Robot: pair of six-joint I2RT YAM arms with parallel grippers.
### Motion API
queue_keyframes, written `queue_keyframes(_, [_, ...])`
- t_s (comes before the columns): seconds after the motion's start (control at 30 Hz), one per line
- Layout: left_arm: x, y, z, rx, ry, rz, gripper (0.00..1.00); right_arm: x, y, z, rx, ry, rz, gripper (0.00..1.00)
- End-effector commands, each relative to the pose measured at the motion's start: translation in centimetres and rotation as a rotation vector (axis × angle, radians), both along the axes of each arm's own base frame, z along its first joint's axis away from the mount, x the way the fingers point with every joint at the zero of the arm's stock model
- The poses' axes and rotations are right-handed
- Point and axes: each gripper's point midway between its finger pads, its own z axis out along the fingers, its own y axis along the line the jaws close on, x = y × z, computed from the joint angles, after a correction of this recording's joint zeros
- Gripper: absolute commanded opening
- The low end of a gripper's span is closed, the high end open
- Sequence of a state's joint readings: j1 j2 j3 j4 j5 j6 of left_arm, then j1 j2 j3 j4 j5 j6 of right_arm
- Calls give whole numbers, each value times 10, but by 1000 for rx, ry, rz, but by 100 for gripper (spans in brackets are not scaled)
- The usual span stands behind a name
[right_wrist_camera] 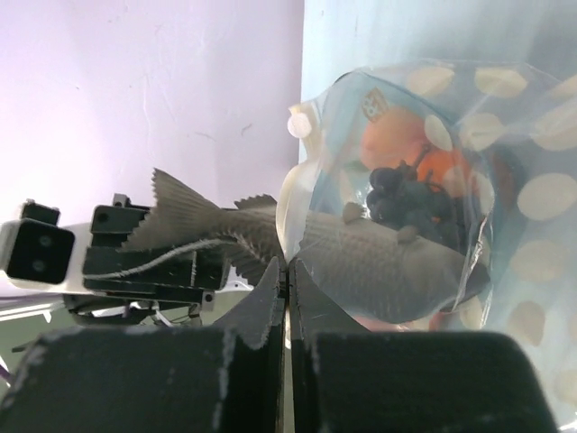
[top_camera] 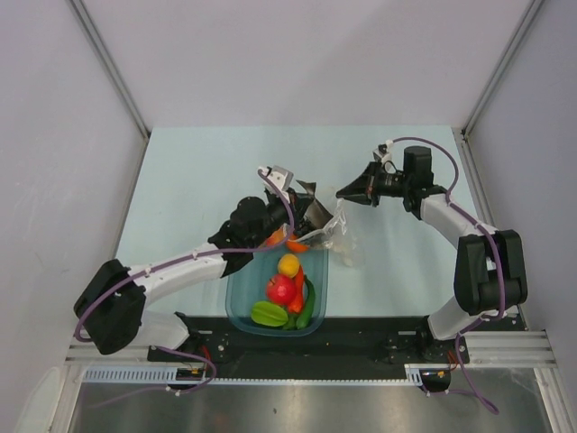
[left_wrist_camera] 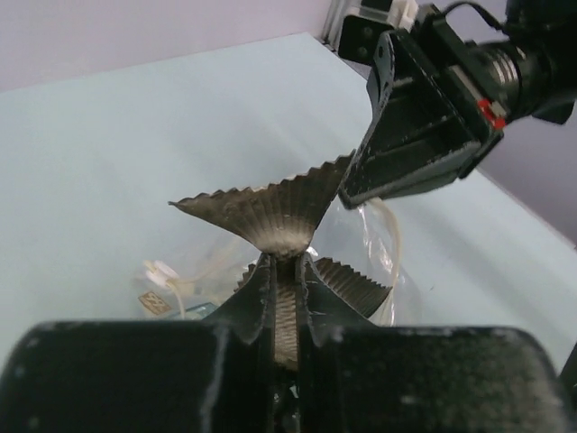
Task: Place the food in the zip-top bag and seal the zipper
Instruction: Place the fake fish in the zipper food storage bag, then adjust the zipper food storage bag at the center of the board.
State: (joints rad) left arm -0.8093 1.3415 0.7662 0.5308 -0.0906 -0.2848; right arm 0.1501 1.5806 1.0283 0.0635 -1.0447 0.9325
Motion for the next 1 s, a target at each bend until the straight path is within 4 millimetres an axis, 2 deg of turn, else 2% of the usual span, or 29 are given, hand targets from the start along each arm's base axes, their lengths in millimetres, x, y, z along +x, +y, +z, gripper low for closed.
queue_keyframes(0.0, [-31, -11, -14, 208, -146, -243, 17, 12, -4, 32, 45, -91, 1, 0])
queue_keyframes(0.03, [-29, -11, -6, 226, -140, -245, 25, 12, -4, 34, 49, -99, 4, 0])
queue_keyframes(0.07, [-31, -3, -25, 321, -85, -255, 36, 12, -4, 35, 53, -93, 5, 0])
queue_keyframes(0.1, [-29, -1, -17, 329, -77, -254, 39, 12, -3, 36, 56, -95, 5, 0])
queue_keyframes(0.13, [-23, 9, -18, 334, -42, -240, 42, 12, -3, 37, 58, -100, 4, 0])
queue_keyframes(0.17, [-25, 18, -26, 336, 36, -246, 48, 12, -3, 38, 61, -98, 5, 0])
queue_keyframes(0.2, [-31, 19, -20, 299, 62, -297, 52, 13, -3, 38, 64, -102, 4, 0])
queue_keyframes(0.23, [-24, 35, -22, 287, 107, -273, 56, 13, -4, 39, 66, -103, 4, 0])
queue_keyframes(0.27, [-23, 39, -19, 256, 130, -272, 59, 13, -3, 40, 70, -105, 7, 0])
queue_keyframes(0.33, [-22, 56, -28, 255, 212, -237, 59, 12, -3, 40, 73, -105, 6, 0])
queue_keyframes(0.47, [-22, 65, -38, 198, 341, -188, 58, 12, -3, 40, 75, -107, 7, 0])
queue_keyframes(0.6, [-16, 60, -54, 150, 461, -162, 55, 11, -2, 40, 76, -108, 12, 0])
queue_keyframes(0.67, [-12, 57, -71, 139, 550, -147, 51, 10, -1, 41, 74, -114, 14, 0])
queue_keyframes(0.7, [-9, 55, -70, 135, 568, -139, 50, 9, -1, 41, 74, -112, 16, 0])
queue_keyframes(0.77, [-8, 54, -86, 144, 640, -126, 42, 8, -1, 42, 71, -118, 19, 0])
queue_keyframes(0.8, [-6, 53, -87, 143, 651, -122, 38, 7, -1, 42, 70, -116, 21, 0])
queue_keyframes(0.83, [-5, 53, -89, 137, 667, -125, 26, 6, -1, 43, 69, -122, 22, 0])
queue_keyframes(0.9, [-5, 47, -84, 126, 669, -160, 12, 5, -2, 47, 63, -143, 26, 0])
queue_keyframes(0.93, [-5, 46, -80, 123, 669, -171, 1, 4, -3, 50, 61, -152, 29, 0])
queue_keyframes(0.97, [-8, 41, -72, 110, 660, -208, 0, 4, -4, 53, 56, -162, 28, 0])
